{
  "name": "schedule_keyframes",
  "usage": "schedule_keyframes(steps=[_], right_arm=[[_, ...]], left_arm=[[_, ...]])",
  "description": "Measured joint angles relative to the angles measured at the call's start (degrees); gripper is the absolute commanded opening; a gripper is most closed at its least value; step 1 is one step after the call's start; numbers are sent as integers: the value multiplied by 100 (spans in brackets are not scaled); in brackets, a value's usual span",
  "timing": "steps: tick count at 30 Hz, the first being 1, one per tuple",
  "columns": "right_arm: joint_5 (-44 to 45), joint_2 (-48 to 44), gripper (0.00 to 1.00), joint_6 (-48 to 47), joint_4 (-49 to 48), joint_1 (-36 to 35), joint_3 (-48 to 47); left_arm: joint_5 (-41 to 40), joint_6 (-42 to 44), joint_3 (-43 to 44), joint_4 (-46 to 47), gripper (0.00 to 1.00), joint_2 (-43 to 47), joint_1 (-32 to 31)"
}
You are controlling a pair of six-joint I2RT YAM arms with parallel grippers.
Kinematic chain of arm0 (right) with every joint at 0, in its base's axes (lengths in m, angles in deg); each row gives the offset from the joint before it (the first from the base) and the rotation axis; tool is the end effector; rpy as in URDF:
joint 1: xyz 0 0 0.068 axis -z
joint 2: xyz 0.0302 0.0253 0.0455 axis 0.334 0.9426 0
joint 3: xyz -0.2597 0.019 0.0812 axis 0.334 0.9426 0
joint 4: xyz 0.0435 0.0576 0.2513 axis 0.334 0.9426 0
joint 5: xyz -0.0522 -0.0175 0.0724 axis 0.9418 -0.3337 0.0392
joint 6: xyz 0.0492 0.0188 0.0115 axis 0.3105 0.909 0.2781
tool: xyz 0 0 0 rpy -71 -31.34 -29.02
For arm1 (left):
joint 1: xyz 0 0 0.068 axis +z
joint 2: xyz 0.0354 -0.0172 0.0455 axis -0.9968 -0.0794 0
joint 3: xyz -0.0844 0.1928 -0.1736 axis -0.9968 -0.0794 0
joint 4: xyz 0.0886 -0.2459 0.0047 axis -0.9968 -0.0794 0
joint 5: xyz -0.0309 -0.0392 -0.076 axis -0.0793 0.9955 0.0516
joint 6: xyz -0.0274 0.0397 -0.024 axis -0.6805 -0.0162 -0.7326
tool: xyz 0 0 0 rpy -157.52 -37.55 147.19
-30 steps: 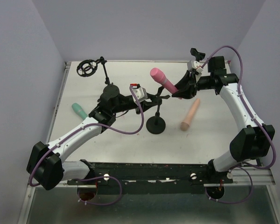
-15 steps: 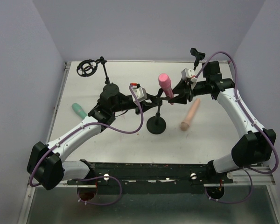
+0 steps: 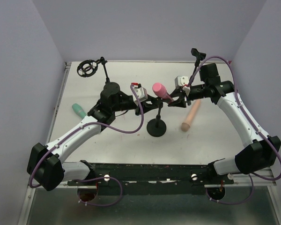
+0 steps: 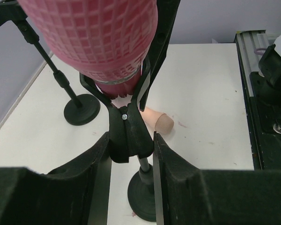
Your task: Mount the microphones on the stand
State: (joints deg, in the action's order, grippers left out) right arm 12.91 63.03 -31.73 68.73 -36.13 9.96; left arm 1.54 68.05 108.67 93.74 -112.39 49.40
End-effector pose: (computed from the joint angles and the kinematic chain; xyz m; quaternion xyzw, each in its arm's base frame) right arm 0.2637 0.1111 0.3574 -0.6489 0.5134 0.3230 0.4593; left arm 0.2170 -0.1887 0.3468 0.4966 0.5213 -0.4160 0.5555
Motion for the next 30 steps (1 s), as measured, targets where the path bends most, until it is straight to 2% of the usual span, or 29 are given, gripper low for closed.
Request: schedule_keyframes(steps=[8, 10, 14, 17, 25, 26, 29, 30], right_arm=[[404, -66, 27, -81, 131, -155, -116], [479, -116, 28, -85, 149, -155, -116], [549, -179, 33, -83, 168, -166, -116], [544, -195, 44, -31, 170, -173, -118], [535, -229, 75, 223, 136, -177, -116], [533, -254, 84, 254, 122, -181, -114], [511, -341, 98, 426, 66, -181, -105], [509, -367, 98, 483, 35, -181, -103]], left_arm=[[48, 17, 42, -146, 25, 13, 20], [46, 13, 46, -155, 36, 15, 22], [37, -57, 46, -166, 63, 46, 33], [13, -201, 42, -181, 75, 63, 37], [-118, -610, -92, 42, 95, 345, 37], [-133, -651, -127, 63, 97, 417, 37], [-227, -702, -243, 127, 99, 632, 37], [-260, -717, -304, 149, 99, 719, 37]])
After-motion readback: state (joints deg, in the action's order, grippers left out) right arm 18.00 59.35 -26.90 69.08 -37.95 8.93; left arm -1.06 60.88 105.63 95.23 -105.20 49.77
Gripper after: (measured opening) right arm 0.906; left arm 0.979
